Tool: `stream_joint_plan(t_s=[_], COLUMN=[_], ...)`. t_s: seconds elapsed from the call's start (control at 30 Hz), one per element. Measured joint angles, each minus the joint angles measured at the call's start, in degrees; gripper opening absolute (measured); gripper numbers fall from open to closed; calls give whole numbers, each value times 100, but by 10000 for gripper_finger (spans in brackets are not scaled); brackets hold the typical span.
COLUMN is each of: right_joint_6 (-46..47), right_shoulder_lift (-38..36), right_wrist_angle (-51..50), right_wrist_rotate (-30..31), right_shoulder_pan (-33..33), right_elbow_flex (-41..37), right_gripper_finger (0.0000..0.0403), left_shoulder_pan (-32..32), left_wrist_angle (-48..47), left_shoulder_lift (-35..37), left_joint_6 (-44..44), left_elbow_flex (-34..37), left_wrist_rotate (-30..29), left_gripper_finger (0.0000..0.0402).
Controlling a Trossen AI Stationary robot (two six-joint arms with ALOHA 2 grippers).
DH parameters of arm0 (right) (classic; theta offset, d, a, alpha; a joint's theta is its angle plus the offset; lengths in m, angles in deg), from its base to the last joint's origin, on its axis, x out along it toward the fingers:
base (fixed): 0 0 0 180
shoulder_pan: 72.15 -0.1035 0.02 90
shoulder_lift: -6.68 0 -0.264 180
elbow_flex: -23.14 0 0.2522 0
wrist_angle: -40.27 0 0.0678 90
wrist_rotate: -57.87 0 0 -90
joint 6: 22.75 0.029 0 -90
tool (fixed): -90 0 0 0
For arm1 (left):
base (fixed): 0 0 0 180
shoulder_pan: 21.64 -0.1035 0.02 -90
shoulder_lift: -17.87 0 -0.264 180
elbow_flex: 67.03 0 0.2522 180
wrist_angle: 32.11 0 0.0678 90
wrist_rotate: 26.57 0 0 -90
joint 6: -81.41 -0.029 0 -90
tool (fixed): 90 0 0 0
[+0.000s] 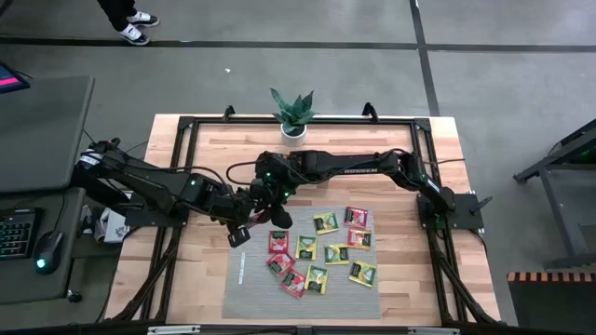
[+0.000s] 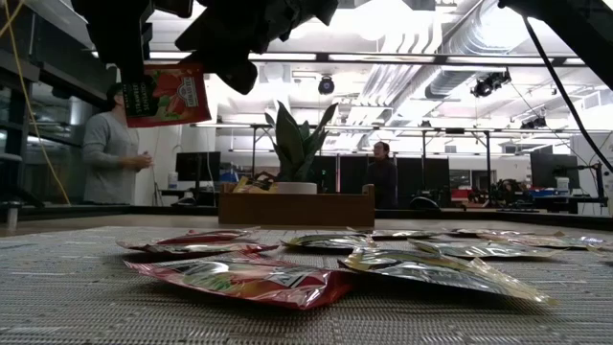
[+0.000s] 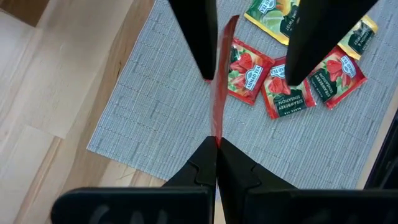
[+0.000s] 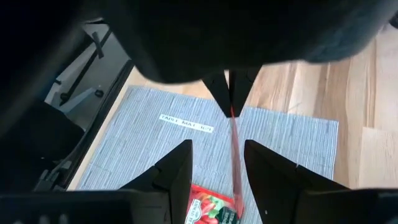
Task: Pick & Place Tea
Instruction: Put the red tea bag into the middle section of the wooden organizer
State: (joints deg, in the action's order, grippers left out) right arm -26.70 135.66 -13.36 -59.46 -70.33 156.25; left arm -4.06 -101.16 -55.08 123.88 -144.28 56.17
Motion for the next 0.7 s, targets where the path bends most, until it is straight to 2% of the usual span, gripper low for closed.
stream_joint_plan(t_s=[0.5,0.7], right_joint_6=[0,-42], right_shoulder_lift=[-2,-4], right_wrist_angle=[-256,-291], right_wrist_rotate=[230,276], right_shoulder_pan=[0,0], right_elbow_flex=[-11,-15], right_gripper_finger=[141,105], left_shoulder_pan=[0,0], left_wrist_angle=[-17,7], left_shoulder_lift=[4,4], left_joint_6=[1,5], left_elbow_flex=[0,-13], left_wrist_rotate=[-81,-99], left_gripper_finger=[0,0])
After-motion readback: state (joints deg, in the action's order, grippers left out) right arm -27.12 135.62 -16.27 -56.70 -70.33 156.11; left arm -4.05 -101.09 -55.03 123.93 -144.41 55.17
